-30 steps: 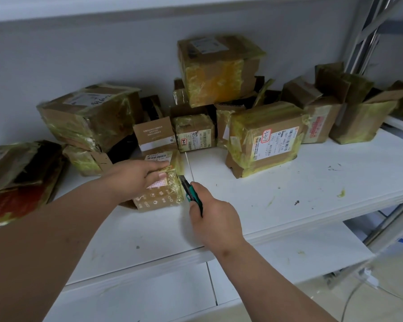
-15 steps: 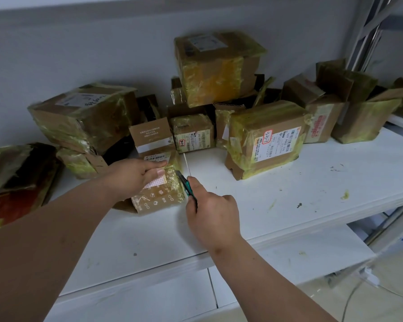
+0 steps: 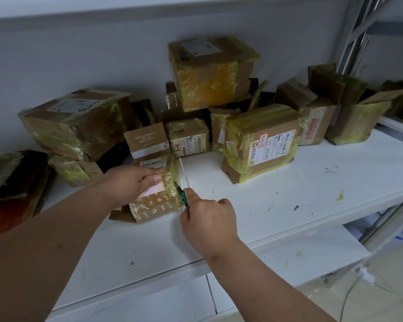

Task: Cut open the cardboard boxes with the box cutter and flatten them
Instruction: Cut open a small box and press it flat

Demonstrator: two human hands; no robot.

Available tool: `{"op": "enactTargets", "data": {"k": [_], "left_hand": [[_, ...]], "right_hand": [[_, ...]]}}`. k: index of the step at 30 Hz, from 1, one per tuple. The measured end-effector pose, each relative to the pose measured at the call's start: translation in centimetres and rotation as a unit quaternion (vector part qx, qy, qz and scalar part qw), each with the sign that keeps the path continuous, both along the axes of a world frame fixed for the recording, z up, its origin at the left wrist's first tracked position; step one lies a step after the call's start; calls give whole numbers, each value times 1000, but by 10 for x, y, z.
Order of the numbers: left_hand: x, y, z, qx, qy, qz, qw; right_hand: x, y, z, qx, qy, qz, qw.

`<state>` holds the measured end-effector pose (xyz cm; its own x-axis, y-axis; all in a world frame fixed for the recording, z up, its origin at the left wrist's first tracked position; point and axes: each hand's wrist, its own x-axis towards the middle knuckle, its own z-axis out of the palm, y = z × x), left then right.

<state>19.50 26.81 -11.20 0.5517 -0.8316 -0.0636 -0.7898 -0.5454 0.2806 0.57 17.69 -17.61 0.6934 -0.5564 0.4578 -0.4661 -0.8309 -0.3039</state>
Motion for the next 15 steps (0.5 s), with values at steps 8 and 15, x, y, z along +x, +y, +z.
{"op": "enactTargets", "data": {"k": [8,15], "left_hand": [[-11,6,-7,-6,-33,5,999],[-26,11,-14,16,-90,-8,996]], "right_hand": [[-9,8,-4,24,37,3,999],[-29,6,-5,52,120,49,990]]}}
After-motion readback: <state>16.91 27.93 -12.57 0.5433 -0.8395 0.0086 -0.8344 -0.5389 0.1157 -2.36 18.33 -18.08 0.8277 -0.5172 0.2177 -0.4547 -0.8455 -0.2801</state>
